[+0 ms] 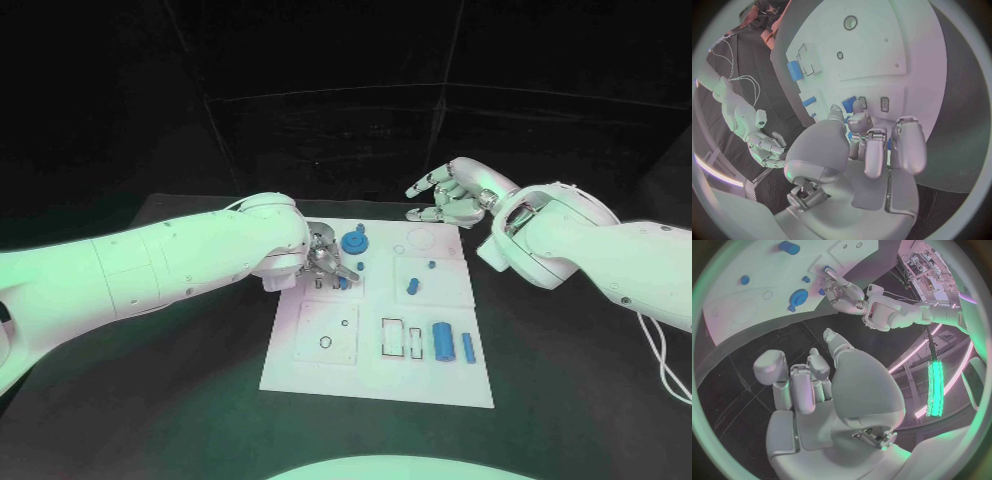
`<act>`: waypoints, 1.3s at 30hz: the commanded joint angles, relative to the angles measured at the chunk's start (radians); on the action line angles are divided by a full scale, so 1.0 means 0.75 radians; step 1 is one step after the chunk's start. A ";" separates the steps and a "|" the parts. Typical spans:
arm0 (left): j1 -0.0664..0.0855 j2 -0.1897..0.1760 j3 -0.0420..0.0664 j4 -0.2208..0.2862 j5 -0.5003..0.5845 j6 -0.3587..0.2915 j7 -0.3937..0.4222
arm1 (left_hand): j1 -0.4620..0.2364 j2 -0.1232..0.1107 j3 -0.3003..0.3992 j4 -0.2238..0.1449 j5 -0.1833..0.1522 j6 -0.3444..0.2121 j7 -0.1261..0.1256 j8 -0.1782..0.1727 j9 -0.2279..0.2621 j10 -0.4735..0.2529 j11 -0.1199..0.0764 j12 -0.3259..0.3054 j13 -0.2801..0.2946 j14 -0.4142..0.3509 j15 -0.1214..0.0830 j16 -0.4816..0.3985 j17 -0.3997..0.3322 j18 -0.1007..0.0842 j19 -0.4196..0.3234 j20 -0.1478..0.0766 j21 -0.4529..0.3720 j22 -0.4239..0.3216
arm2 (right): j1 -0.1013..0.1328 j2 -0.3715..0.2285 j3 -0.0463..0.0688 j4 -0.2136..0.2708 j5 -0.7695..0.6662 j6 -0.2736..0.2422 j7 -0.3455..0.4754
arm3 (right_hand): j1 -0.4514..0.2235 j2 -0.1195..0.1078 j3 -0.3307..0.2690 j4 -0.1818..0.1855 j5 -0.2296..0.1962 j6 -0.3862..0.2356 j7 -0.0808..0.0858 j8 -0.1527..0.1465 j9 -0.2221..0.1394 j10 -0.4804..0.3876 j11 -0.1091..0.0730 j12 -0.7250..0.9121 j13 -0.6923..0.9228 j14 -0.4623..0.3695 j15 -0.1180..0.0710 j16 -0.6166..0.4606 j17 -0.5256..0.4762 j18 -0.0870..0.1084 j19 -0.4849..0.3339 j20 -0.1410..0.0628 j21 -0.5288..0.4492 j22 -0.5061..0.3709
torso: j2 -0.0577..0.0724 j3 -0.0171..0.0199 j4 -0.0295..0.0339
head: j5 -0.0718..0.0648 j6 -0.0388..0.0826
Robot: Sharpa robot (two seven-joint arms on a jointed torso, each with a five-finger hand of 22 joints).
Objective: Assemble the parts on the task board
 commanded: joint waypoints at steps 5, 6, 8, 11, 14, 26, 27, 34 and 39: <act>0.002 0.004 0.000 0.001 -0.010 0.017 0.011 | 0.077 0.036 0.043 -0.051 -0.001 -0.025 0.000 0.019 0.018 0.000 0.000 0.004 -0.001 0.138 -0.009 0.004 0.351 -0.014 0.008 -0.010 0.002 0.001 | 0.003 0.003 0.001 -0.004 -0.006 0.019 -0.002 | -0.012 0.000 -0.008 0.004 0.003 0.003 -0.001 0.009 -0.002 -0.009 0.002 -0.005 -0.002 0.070 -0.006 -0.009 0.025 0.025 -0.008 0.002 -0.008 -0.003 | 0.000 -0.0003 0.0003 | -0.001 -0.002; 0.002 0.005 0.000 0.002 -0.010 0.015 0.011 | 0.093 0.045 0.056 -0.063 -0.001 -0.028 -0.001 0.021 0.020 -0.001 -0.001 0.003 -0.002 0.138 -0.010 0.004 0.351 -0.013 0.008 -0.010 0.002 0.000 | 0.003 0.004 0.001 -0.005 -0.006 0.020 -0.003 | -0.013 -0.001 -0.009 0.005 0.002 0.003 -0.001 0.009 -0.002 -0.009 0.002 -0.005 -0.003 0.070 -0.006 -0.010 0.024 0.025 -0.009 0.002 -0.009 -0.005 | 0.000 -0.0003 0.0000 | -0.001 -0.002; 0.002 0.006 0.000 0.003 -0.010 0.013 0.009 | 0.166 0.075 0.109 -0.110 0.000 -0.039 -0.007 0.021 0.025 -0.003 -0.006 0.001 -0.002 0.138 -0.014 0.004 0.351 -0.013 0.007 -0.011 0.001 -0.001 | 0.003 0.005 0.001 -0.007 -0.006 0.024 -0.004 | -0.014 -0.001 -0.009 0.005 0.002 0.003 -0.001 0.009 -0.002 -0.008 0.002 -0.005 -0.002 0.070 -0.006 -0.010 0.024 0.026 -0.010 0.002 -0.010 -0.009 | 0.000 -0.0001 0.0001 | -0.001 -0.002; 0.002 0.007 0.000 0.005 -0.010 0.014 0.007 | 0.240 0.095 0.171 -0.163 0.000 -0.054 -0.013 0.015 0.025 -0.007 -0.012 -0.002 -0.002 0.138 -0.019 0.004 0.351 -0.013 0.006 -0.016 0.001 0.001 | 0.003 0.005 0.001 -0.009 -0.006 0.029 -0.005 | -0.018 -0.001 -0.012 0.007 -0.001 0.004 -0.002 0.011 -0.002 -0.005 0.002 -0.001 0.002 0.070 -0.006 -0.011 0.023 0.026 -0.010 0.002 -0.011 -0.010 | 0.000 0.0000 0.0005 | -0.001 -0.003; 0.002 0.005 0.000 0.008 -0.010 0.014 0.008 | 0.284 0.098 0.229 -0.200 0.001 -0.062 -0.015 0.007 0.024 -0.011 -0.014 -0.006 -0.004 0.138 -0.022 0.004 0.351 -0.013 0.006 -0.020 0.001 0.002 | 0.003 0.005 0.001 -0.011 -0.006 0.033 -0.006 | -0.018 -0.002 -0.012 0.007 -0.002 0.004 -0.002 0.011 -0.002 -0.005 0.002 -0.001 0.002 0.070 -0.006 -0.011 0.023 0.026 -0.010 0.002 -0.011 -0.010 | -0.001 0.0000 0.0005 | -0.002 -0.004; 0.002 -0.043 0.000 0.053 0.106 -0.096 0.058 | 0.140 -0.075 0.855 -0.283 -0.002 -0.075 -0.007 0.032 0.077 -0.007 -0.011 -0.020 -0.013 0.138 -0.016 0.004 0.351 -0.011 0.001 -0.015 -0.010 -0.002 | 0.003 0.008 0.001 -0.018 0.007 0.059 -0.001 | -0.023 -0.001 -0.019 0.011 -0.026 0.008 -0.004 0.016 -0.002 0.002 0.001 0.006 0.007 0.070 -0.007 -0.014 0.020 0.027 -0.012 0.001 -0.018 -0.018 | -0.001 -0.0007 0.0027 | -0.007 -0.005; 0.002 -0.050 0.000 0.060 0.111 -0.110 0.062 | 0.120 -0.092 0.901 -0.285 0.000 -0.075 -0.005 0.037 0.083 -0.006 -0.012 -0.020 -0.013 0.138 -0.013 0.004 0.351 -0.010 0.001 -0.017 -0.011 -0.002 | 0.003 0.008 0.001 -0.019 0.008 0.061 -0.001 | -0.023 -0.001 -0.019 0.012 -0.028 0.008 -0.004 0.016 -0.002 0.002 0.001 0.007 0.007 0.070 -0.007 -0.015 0.019 0.027 -0.012 0.001 -0.018 -0.020 | -0.001 -0.0011 0.0034 | -0.007 -0.006; 0.002 -0.112 0.000 0.113 0.126 -0.193 0.079 | 0.013 -0.186 1.159 -0.309 0.001 -0.078 -0.010 0.085 0.128 -0.013 -0.015 -0.043 -0.060 0.138 -0.017 0.004 0.351 -0.010 0.002 -0.018 -0.011 0.003 | 0.003 0.008 0.001 -0.026 0.019 0.075 0.002 | -0.031 0.001 -0.025 0.018 -0.040 0.009 -0.004 0.019 -0.002 0.002 0.001 0.008 0.007 0.070 -0.007 -0.017 0.017 0.028 -0.013 0.001 -0.022 -0.025 | -0.002 0.0007 0.0034 | -0.005 -0.006; 0.001 -0.152 -0.001 0.146 0.128 -0.243 0.092 | -0.046 -0.221 1.269 -0.322 0.001 -0.086 -0.013 0.111 0.152 -0.011 -0.014 -0.045 -0.075 0.138 -0.019 0.004 0.351 -0.011 0.003 -0.017 -0.012 0.006 | 0.003 0.010 0.001 -0.029 0.021 0.078 0.001 | -0.039 0.004 -0.030 0.026 -0.044 0.009 -0.004 0.020 -0.003 0.003 0.000 0.009 0.007 0.070 -0.008 -0.018 0.017 0.028 -0.013 0.000 -0.023 -0.026 | -0.001 0.0015 0.0024 | 0.001 -0.003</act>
